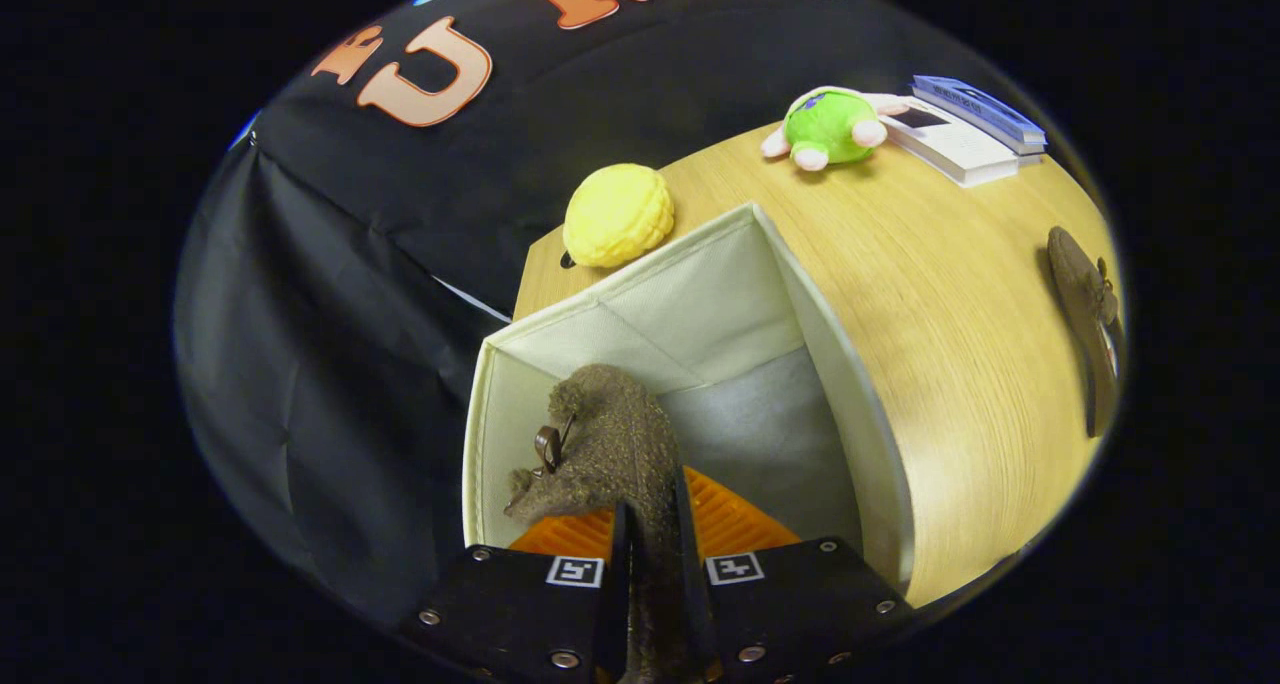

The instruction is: Open the storage box then place both shoes into the box .Put the left shoe in first, then the right shoe, with the right side of both shoes facing outward in a uniform manner.

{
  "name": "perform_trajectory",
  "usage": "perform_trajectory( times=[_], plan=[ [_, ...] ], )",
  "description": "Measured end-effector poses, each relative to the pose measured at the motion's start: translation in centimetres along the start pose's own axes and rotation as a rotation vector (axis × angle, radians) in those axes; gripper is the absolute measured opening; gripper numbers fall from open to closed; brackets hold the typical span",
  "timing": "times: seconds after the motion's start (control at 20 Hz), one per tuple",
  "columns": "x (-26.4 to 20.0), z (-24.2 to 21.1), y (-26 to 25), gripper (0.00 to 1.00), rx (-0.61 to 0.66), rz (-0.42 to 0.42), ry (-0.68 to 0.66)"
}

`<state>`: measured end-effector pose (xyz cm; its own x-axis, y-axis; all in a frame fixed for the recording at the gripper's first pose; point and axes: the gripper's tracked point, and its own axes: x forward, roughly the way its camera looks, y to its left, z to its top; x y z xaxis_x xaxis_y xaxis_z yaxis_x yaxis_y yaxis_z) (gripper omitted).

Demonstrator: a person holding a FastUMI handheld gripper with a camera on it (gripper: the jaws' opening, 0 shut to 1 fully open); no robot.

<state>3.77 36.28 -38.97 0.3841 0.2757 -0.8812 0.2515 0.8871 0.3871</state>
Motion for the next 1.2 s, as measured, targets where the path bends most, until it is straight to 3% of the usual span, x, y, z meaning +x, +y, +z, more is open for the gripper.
perform_trajectory(
  times=[0.2, 0.25, 0.35, 0.55, 0.75, 0.9, 1.2],
  plan=[
    [-0.6, -1.3, 2.3, 0.52, -0.035, 0.096, 0.057],
    [-1.1, -1.3, 2.6, 0.65, -0.046, 0.116, 0.052],
    [-2.7, -0.7, 2.8, 0.73, -0.071, 0.155, 0.029],
    [-6.7, 0.5, 2.7, 0.81, -0.133, 0.249, -0.027],
    [-10.6, 3.4, -0.4, 0.95, -0.218, 0.207, -0.177],
    [-13.3, 4.5, -3.2, 0.96, -0.243, 0.200, -0.234],
    [-15.2, 6.3, -11.3, 0.97, -0.256, 0.083, -0.311]
  ],
)
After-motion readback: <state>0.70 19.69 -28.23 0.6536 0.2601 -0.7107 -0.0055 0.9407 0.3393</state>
